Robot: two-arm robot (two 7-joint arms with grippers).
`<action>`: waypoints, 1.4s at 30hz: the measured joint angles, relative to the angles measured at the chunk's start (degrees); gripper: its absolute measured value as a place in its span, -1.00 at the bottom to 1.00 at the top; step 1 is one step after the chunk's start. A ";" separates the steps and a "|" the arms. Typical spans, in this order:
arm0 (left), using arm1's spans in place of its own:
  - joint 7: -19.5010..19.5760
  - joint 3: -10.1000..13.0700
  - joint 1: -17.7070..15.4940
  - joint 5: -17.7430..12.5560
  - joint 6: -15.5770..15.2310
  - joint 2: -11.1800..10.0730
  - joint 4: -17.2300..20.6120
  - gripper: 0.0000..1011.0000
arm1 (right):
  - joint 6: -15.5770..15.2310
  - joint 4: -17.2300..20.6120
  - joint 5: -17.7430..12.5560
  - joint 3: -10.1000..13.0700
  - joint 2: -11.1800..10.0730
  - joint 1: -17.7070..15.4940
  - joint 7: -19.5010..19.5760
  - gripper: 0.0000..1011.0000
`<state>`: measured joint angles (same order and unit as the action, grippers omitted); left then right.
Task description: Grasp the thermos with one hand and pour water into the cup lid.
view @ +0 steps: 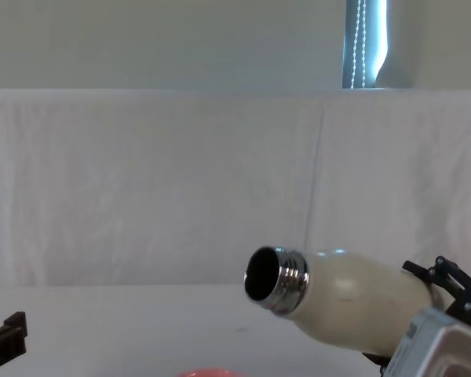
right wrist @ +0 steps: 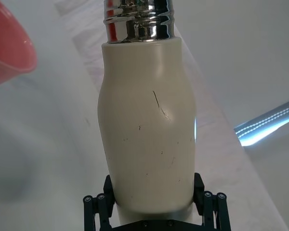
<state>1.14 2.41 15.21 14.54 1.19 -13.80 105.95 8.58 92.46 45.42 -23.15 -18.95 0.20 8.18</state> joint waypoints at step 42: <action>0.00 0.00 0.00 0.00 0.00 0.00 0.00 0.98 | -1.93 -0.50 4.91 -4.47 -3.70 2.92 -0.45 0.91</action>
<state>1.14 2.41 15.21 14.54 1.19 -13.81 105.95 6.65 91.96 50.33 -27.62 -22.65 3.12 7.73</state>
